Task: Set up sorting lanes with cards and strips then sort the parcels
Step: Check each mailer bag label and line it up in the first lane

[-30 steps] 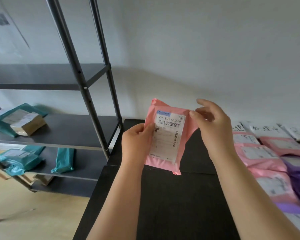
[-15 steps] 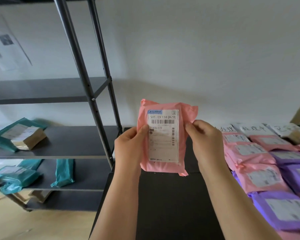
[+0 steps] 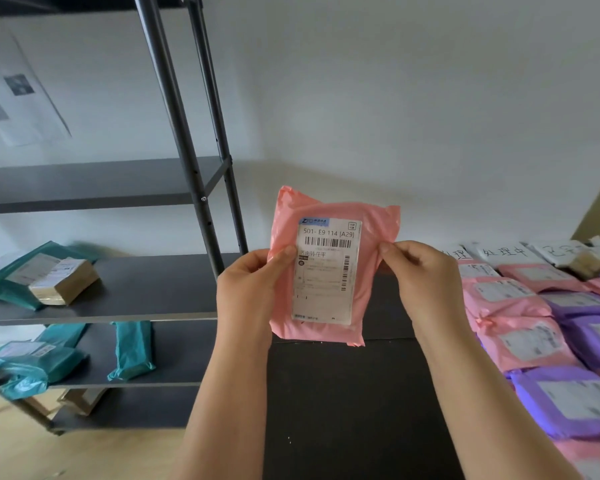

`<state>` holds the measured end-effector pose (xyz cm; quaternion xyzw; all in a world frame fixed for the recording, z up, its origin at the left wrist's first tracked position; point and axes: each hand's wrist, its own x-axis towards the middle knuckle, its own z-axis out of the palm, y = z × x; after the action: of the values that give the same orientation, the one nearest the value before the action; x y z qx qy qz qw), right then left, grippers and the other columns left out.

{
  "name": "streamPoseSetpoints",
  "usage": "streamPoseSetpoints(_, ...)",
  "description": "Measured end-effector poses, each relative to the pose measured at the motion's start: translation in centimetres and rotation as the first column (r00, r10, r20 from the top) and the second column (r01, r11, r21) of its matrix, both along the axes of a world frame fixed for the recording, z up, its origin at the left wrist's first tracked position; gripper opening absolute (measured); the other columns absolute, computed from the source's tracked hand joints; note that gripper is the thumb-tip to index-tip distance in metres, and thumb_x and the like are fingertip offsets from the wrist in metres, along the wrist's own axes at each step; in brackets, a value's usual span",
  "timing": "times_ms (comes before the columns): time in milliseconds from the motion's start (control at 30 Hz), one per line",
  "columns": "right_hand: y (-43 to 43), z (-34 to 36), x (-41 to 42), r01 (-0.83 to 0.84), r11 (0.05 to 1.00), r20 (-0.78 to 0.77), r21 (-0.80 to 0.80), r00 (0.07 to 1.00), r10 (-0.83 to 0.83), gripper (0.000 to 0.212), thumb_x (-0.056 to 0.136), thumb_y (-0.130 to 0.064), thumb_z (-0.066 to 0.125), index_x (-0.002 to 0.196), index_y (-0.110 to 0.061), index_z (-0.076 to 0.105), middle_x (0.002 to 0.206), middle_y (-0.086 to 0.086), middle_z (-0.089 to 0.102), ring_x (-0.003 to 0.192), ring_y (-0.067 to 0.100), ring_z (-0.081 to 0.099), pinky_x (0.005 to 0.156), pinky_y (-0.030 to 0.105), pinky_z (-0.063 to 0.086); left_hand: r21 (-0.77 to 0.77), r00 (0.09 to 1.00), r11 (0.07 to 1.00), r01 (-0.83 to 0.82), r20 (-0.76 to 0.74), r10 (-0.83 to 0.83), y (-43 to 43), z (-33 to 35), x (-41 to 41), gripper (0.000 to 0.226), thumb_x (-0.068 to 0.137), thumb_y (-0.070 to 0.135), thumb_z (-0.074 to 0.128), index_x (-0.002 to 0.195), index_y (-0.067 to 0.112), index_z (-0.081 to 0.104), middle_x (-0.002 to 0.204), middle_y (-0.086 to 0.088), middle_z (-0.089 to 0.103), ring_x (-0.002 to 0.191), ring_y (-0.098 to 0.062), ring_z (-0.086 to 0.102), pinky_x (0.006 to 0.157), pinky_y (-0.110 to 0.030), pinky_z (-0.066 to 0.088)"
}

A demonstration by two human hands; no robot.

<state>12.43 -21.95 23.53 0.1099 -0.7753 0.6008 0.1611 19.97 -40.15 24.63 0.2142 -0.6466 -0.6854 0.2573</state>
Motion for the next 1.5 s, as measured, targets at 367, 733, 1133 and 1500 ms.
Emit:
streamPoseSetpoints(367, -0.4, 0.9, -0.3, -0.241, 0.882, 0.279, -0.406, 0.886, 0.371, 0.022, 0.100, -0.020, 0.056, 0.086, -0.012, 0.071, 0.087, 0.004, 0.074, 0.084, 0.020, 0.069, 0.085, 0.040, 0.053, 0.092, 0.995, 0.991, 0.100, -0.035, -0.098, -0.8, 0.1, -0.4, 0.019, 0.087, 0.034, 0.074, 0.077, 0.017, 0.072, 0.083, 0.000, 0.077, 0.075, -0.020, 0.075, 0.070, -0.035, 0.061)
streamPoseSetpoints(733, -1.2, 0.3, 0.4, -0.194, 0.979, 0.167, -0.055, 0.965, 0.201, 0.023, 0.091, -0.035, 0.067, 0.077, -0.018, 0.073, 0.070, -0.013, 0.072, 0.067, -0.002, 0.065, 0.065, 0.020, 0.044, 0.158, 0.997, 0.987, 0.023, -0.078, -0.011, -0.2, 0.0, -1.0, 0.019, 0.087, 0.033, 0.075, 0.074, 0.018, 0.071, 0.085, -0.002, 0.077, 0.078, -0.023, 0.075, 0.075, -0.045, 0.062)
streamPoseSetpoints(1133, -0.8, -0.5, 0.2, -0.115, 0.992, 0.158, 0.044, 0.982, 0.107, 0.029, 0.090, -0.049, 0.063, 0.077, -0.023, 0.069, 0.071, -0.018, 0.071, 0.069, -0.007, 0.065, 0.054, 0.007, 0.044, 0.240, 0.992, 0.970, 0.043, -0.126, -0.013, 0.6, -0.1, -1.4, 0.021, 0.086, 0.029, 0.075, 0.067, 0.022, 0.073, 0.089, -0.006, 0.077, 0.083, -0.026, 0.075, 0.074, -0.041, 0.061)
streamPoseSetpoints(1500, 0.4, 0.0, 0.5, -0.038, 0.990, 0.233, -0.132, 0.970, 0.069, 0.017, 0.091, -0.033, 0.068, 0.078, -0.023, 0.075, 0.079, -0.008, 0.075, 0.078, 0.013, 0.072, 0.073, 0.042, 0.057, 0.192, 0.965, 0.946, 0.260, -0.027, -0.260, 1.1, 0.2, -1.1, 0.014, 0.089, 0.040, 0.070, 0.088, 0.030, 0.080, 0.101, 0.002, 0.077, 0.097, -0.020, 0.073, 0.092, -0.043, 0.055)
